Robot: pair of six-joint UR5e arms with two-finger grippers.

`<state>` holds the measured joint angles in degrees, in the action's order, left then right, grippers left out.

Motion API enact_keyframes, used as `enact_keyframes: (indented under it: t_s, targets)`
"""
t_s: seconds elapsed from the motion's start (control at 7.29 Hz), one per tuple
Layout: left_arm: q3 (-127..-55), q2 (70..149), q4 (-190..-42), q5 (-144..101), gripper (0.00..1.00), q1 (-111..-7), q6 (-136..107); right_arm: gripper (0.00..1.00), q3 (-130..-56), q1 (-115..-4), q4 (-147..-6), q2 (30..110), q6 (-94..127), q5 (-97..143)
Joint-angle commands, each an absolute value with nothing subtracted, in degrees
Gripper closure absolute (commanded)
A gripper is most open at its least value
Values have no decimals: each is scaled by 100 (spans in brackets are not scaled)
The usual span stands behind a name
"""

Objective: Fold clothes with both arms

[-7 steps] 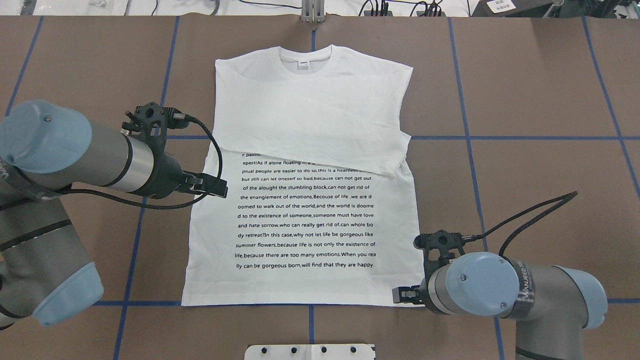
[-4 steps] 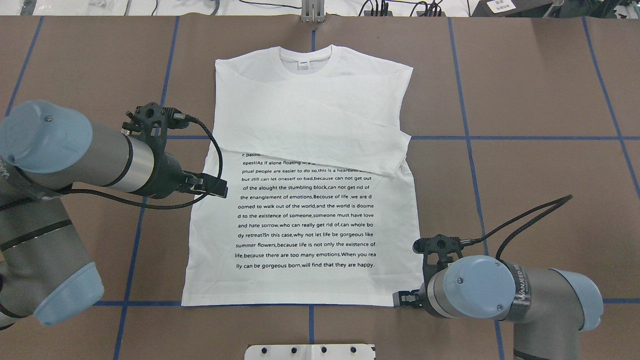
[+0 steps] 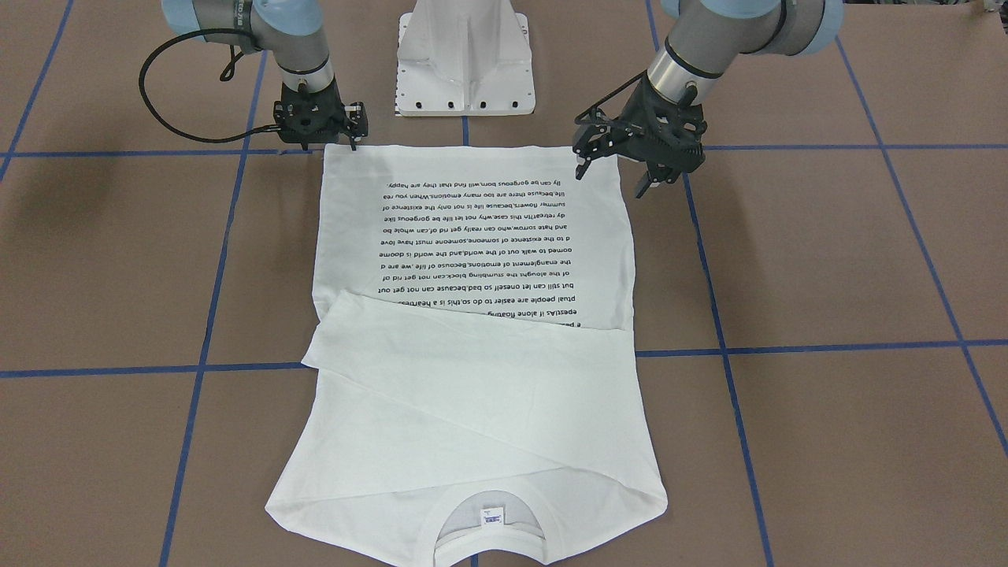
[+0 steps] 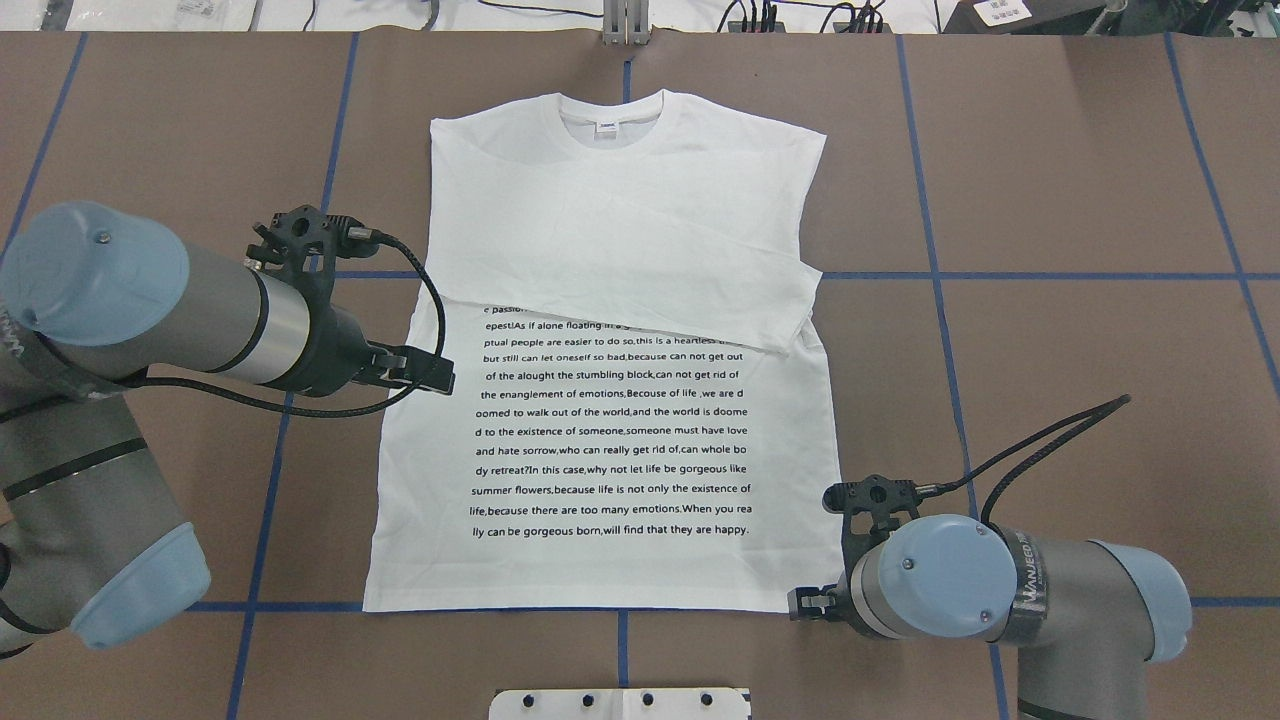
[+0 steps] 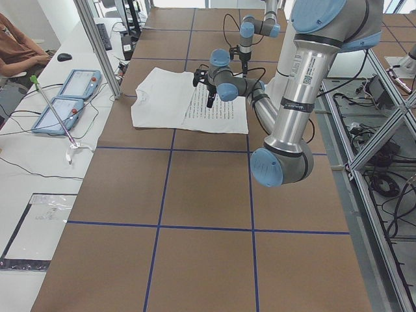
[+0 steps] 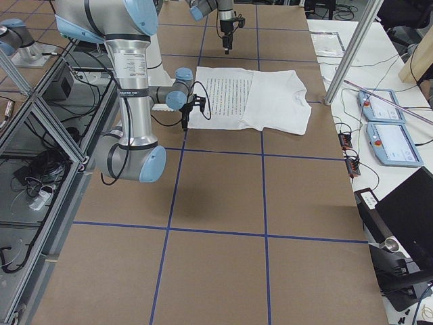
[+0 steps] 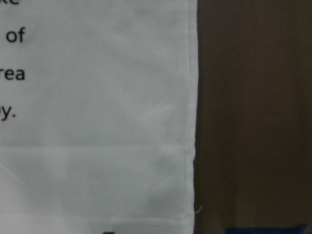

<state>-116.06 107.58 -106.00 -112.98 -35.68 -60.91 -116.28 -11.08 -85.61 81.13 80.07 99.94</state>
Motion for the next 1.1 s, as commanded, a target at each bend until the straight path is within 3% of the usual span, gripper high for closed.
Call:
enact_keyframes:
  t_s: [0.0,0.41,0.96]
  targets:
    - [-11593,10758,-10591,-11294,0,-3568,-6091,21,-11628,-1116,-8561,8095,8024,10089]
    - [-11505,10767,-10600,-11294,0,-3568,-6082,34,-11654,-1116,-8561,8086,8033,10160]
    - [-11452,10767,-10600,-11276,0,-3568,-6082,34,-11698,-1143,-8560,8104,8033,10160]
